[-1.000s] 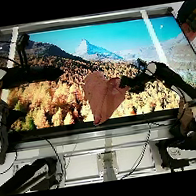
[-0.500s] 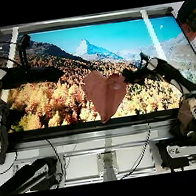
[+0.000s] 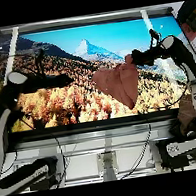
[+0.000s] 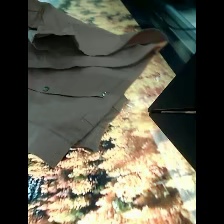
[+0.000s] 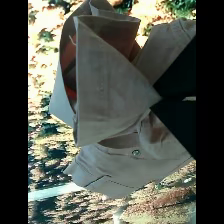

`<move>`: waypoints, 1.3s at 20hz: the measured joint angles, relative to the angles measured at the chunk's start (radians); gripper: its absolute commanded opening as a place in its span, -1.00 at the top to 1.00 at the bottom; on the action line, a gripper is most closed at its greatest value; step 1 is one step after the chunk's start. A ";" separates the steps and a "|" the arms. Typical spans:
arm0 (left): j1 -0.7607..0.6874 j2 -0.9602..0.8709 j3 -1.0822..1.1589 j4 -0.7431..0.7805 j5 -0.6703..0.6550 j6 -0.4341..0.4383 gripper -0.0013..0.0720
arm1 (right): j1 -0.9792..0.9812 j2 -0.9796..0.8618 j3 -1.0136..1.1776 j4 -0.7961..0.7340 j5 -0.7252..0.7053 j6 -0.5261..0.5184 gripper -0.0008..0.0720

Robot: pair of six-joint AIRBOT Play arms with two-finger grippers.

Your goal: Fold the clothes and pants, and hang the long-sleeved shirts on hangers.

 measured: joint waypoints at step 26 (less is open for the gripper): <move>-0.255 -0.482 0.071 -0.693 0.457 0.082 0.03 | 0.010 -0.034 0.309 0.000 0.295 -0.012 -0.44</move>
